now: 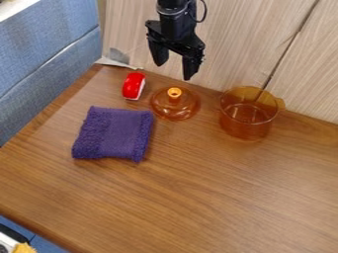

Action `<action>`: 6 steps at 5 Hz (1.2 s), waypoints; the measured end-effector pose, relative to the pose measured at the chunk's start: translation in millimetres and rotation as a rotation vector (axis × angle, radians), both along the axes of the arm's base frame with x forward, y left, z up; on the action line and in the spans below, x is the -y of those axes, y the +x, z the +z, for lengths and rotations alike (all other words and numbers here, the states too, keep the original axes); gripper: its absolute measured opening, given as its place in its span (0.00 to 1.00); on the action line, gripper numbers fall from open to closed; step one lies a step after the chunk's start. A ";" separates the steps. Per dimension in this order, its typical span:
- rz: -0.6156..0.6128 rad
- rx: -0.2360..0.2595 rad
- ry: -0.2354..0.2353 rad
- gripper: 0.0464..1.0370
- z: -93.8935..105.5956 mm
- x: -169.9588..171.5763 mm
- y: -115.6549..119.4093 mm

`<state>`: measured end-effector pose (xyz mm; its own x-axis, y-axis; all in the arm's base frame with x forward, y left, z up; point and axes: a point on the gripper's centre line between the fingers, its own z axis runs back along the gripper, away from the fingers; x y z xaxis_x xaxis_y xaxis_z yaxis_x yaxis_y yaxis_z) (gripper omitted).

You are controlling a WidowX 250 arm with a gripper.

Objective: Move the pot to the middle bottom of the table

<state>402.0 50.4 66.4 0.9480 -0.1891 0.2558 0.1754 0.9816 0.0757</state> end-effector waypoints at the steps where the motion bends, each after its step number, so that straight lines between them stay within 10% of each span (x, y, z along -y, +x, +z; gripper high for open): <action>1: -0.003 -0.044 -0.010 0.96 -16.8 1.7 -2.5; 4: -0.206 -0.041 -0.077 0.96 -22.9 68.3 30.3; 6: -0.274 -0.080 -0.036 0.92 -36.8 95.2 41.4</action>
